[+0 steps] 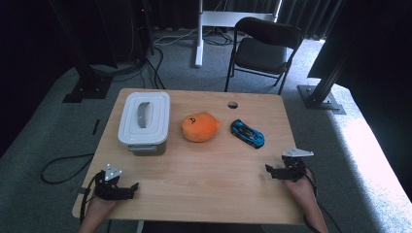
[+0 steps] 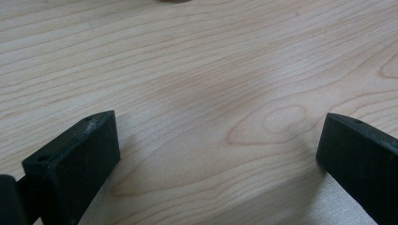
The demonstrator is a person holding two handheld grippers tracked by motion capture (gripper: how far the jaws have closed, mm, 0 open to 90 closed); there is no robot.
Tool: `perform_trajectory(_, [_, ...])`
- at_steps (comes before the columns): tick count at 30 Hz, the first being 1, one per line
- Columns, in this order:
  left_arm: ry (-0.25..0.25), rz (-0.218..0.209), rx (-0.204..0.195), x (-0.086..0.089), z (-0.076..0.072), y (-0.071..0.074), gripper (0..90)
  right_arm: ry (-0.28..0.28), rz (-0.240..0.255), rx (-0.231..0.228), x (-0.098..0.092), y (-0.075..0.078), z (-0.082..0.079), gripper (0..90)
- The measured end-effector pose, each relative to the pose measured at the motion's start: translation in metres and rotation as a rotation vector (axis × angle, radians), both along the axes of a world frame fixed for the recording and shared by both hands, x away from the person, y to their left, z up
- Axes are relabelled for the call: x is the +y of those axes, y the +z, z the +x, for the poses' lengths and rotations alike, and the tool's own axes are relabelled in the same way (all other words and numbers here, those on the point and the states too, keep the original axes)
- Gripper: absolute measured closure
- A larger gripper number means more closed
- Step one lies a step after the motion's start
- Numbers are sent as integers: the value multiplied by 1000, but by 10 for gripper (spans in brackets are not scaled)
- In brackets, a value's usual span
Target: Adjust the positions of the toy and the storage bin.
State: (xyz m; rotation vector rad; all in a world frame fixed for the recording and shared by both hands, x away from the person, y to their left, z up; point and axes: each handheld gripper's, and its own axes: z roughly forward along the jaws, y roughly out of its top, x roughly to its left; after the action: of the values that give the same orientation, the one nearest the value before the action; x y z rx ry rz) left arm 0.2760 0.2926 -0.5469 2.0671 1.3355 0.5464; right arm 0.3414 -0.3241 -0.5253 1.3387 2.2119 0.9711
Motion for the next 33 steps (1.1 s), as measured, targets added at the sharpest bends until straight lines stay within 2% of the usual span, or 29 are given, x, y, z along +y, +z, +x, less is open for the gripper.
perform_trajectory(15, [0, 0, 0, 0, 0, 0, 3, 26, 12, -5, 7, 13, 29, 130])
perform_trajectory(25, [0, 0, 0, 0, 0, 0, 3, 57, -18, 8, 23, 24, 53, 111])
perform_trajectory(33, [0, 0, 0, 0, 0, 0, 2, 75, -25, 28, 34, 22, 69, 110])
